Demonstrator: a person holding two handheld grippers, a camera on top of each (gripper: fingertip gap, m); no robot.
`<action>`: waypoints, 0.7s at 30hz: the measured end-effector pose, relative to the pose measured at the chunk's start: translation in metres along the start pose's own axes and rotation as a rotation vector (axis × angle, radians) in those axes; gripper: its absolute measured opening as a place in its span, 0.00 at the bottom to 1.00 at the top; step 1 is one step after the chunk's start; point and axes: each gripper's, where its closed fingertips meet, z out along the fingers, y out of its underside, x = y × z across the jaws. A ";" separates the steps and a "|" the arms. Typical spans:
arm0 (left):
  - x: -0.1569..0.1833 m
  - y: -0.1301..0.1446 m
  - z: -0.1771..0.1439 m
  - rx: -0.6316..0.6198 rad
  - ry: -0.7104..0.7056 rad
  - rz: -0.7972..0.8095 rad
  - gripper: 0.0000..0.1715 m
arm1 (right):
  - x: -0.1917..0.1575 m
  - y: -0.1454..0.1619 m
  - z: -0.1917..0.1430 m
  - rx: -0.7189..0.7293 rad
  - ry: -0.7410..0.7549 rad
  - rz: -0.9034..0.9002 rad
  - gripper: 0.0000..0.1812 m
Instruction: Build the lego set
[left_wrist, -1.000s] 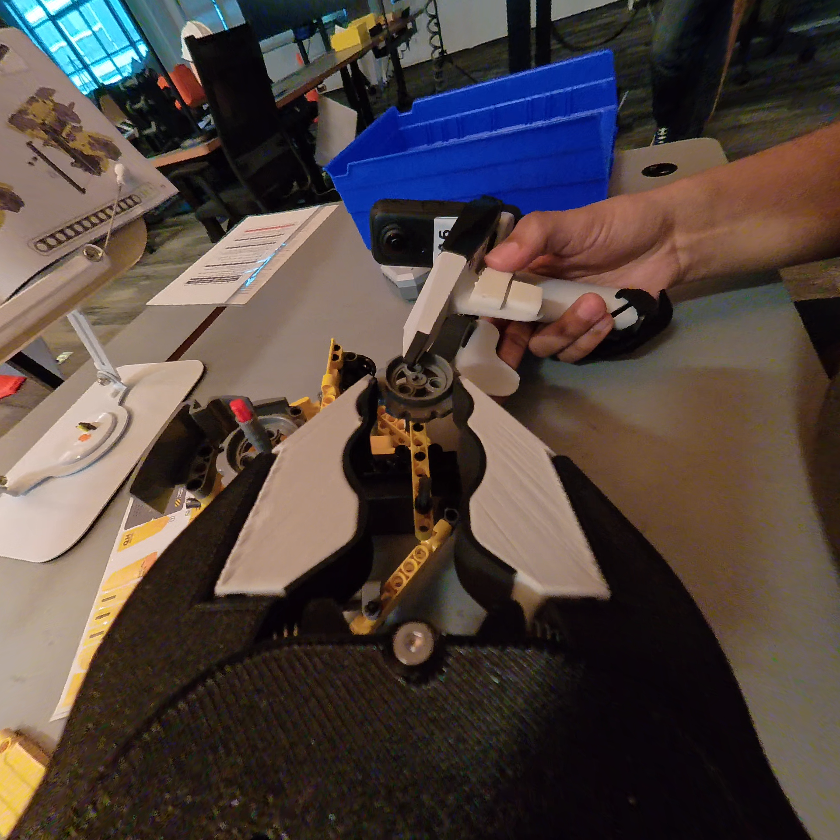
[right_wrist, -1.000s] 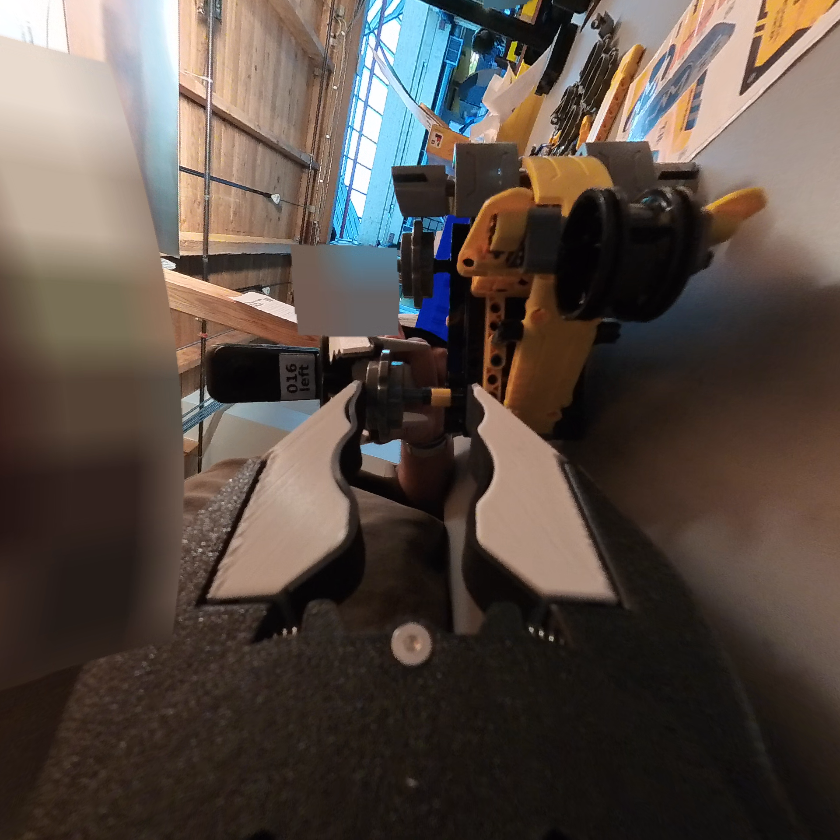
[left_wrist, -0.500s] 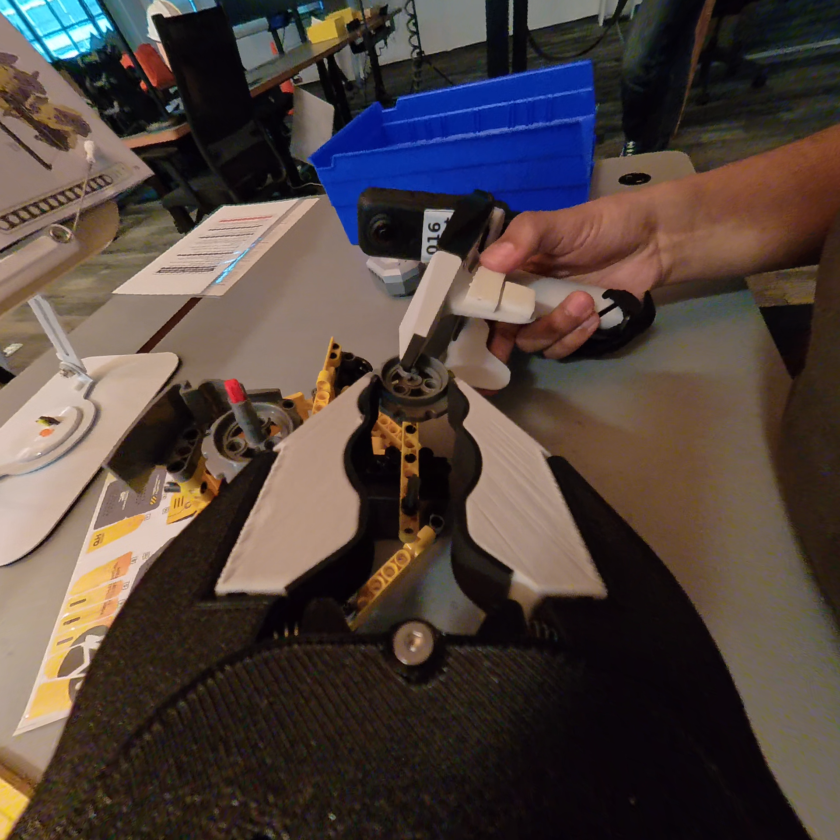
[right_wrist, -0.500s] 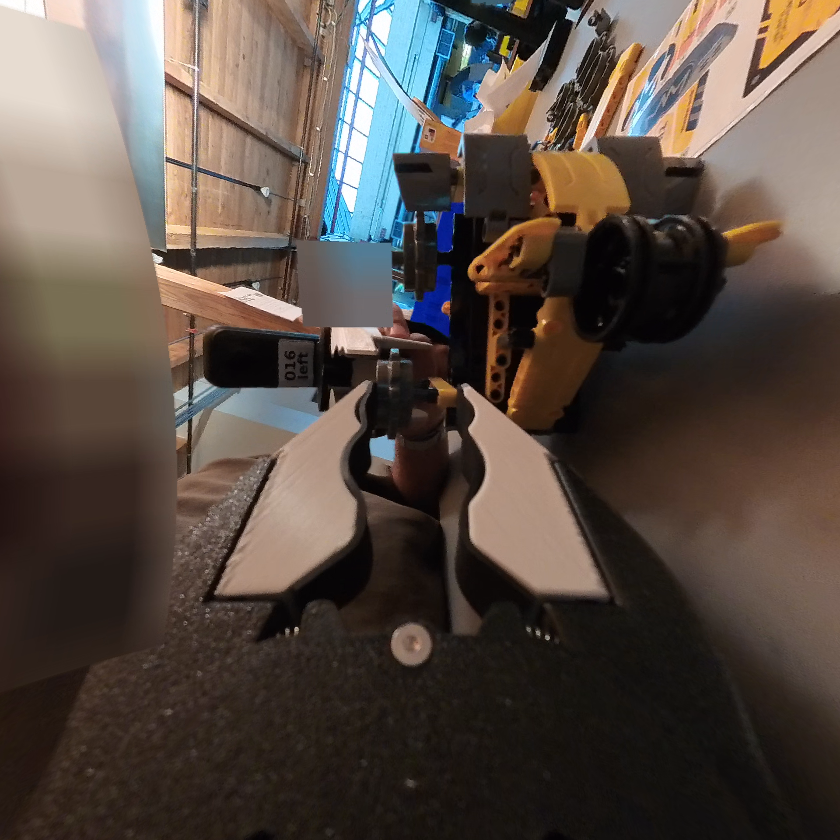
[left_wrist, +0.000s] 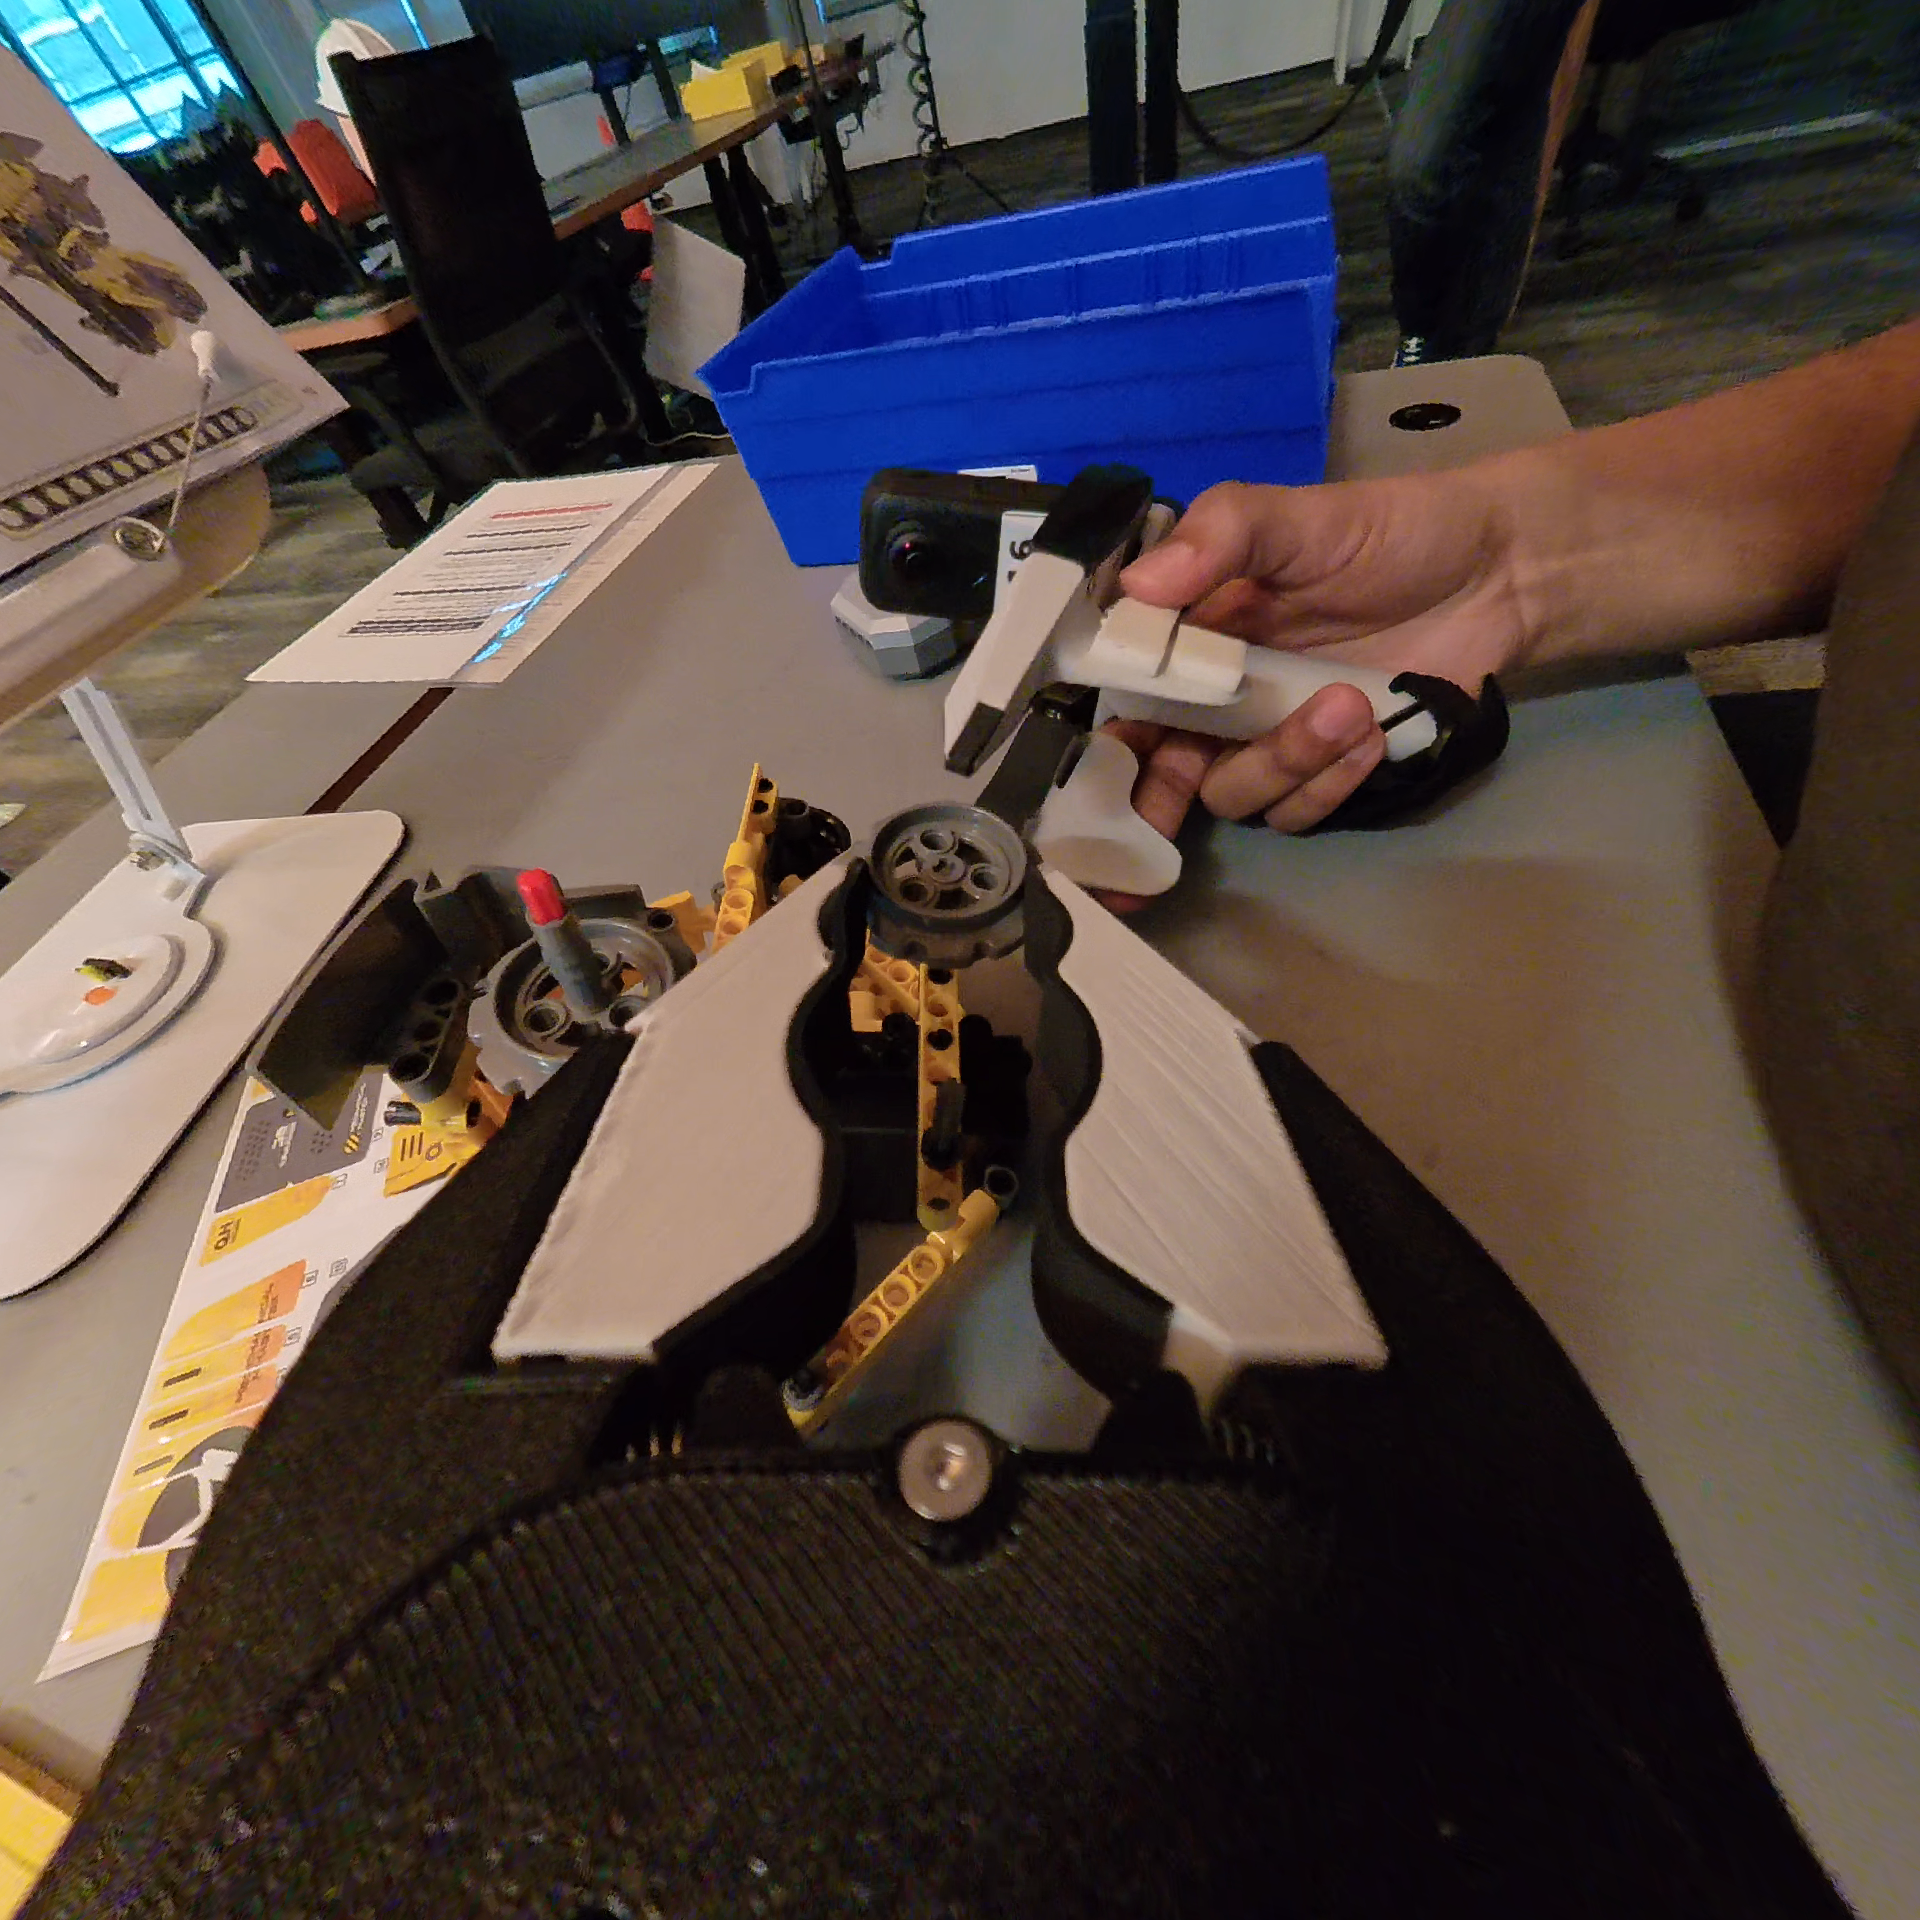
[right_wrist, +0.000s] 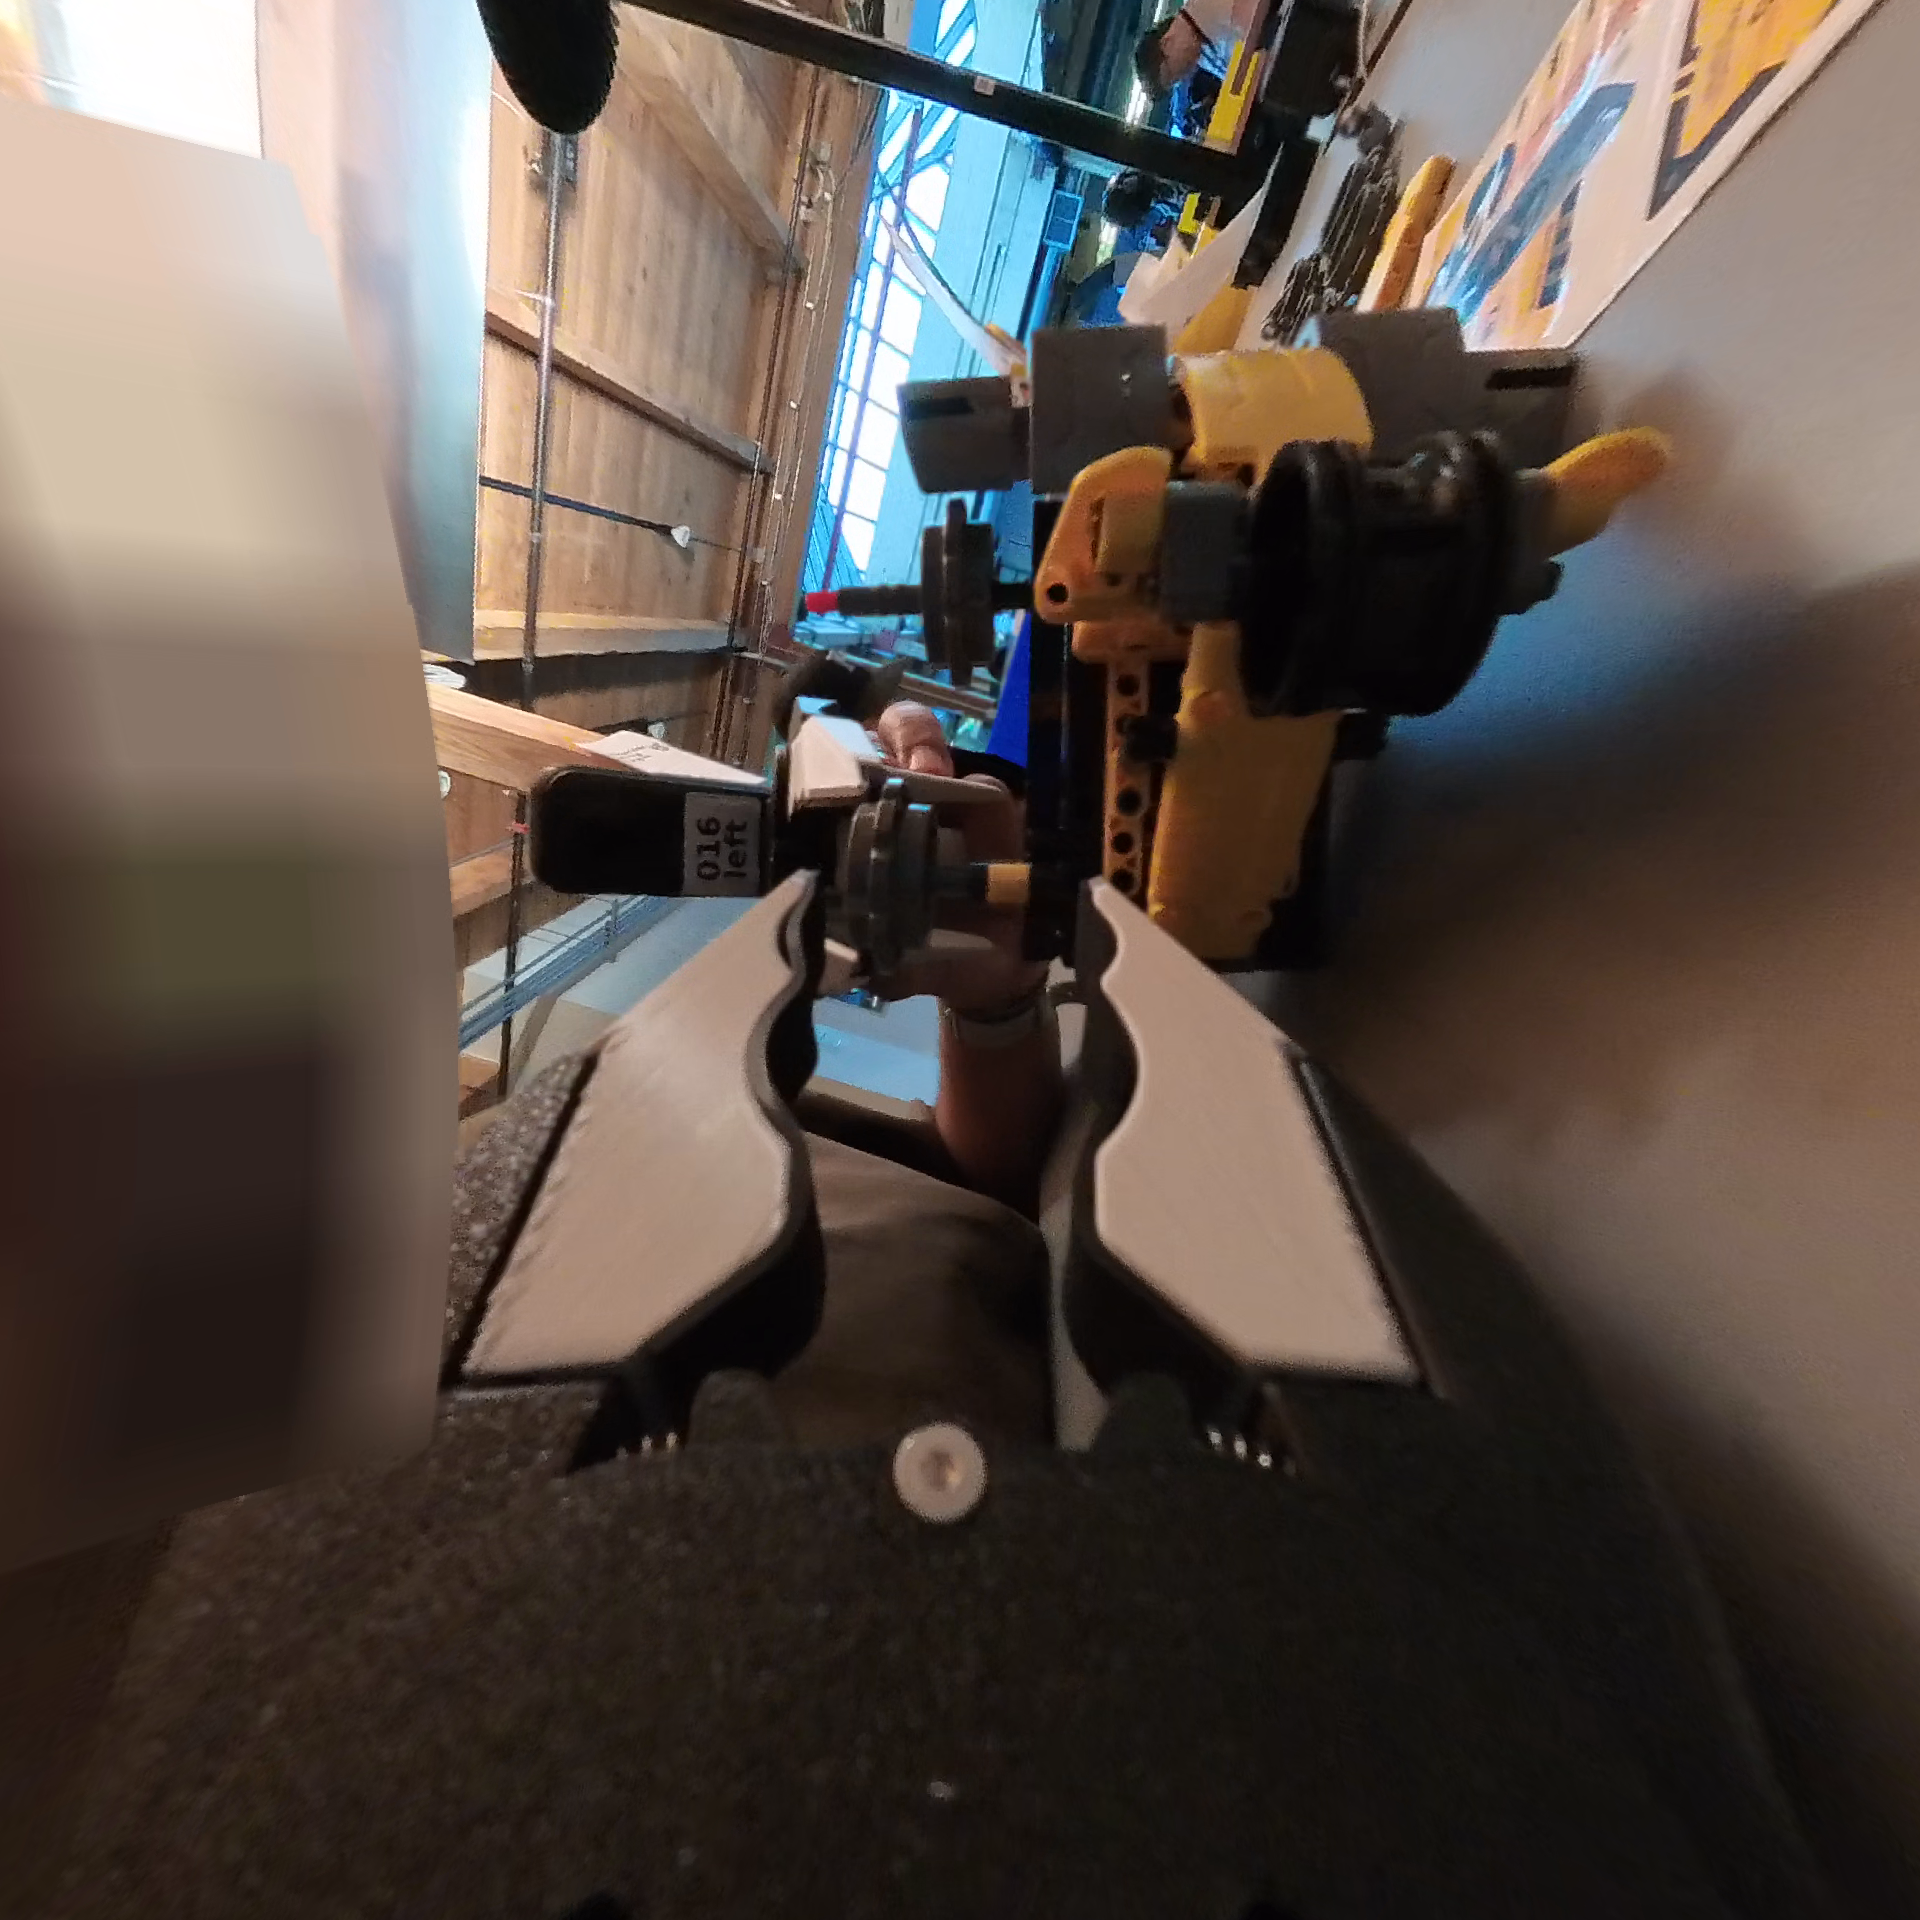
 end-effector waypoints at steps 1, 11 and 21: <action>0.000 0.000 0.000 0.001 0.001 0.005 0.17 | -0.001 0.001 0.001 -0.005 -0.003 -0.005 0.26; 0.000 0.000 0.000 0.012 0.019 0.011 0.17 | -0.002 0.003 0.007 -0.062 -0.012 -0.006 0.19; -0.001 0.000 -0.003 0.010 0.038 -0.050 0.16 | -0.003 0.002 0.010 -0.068 0.017 0.005 0.18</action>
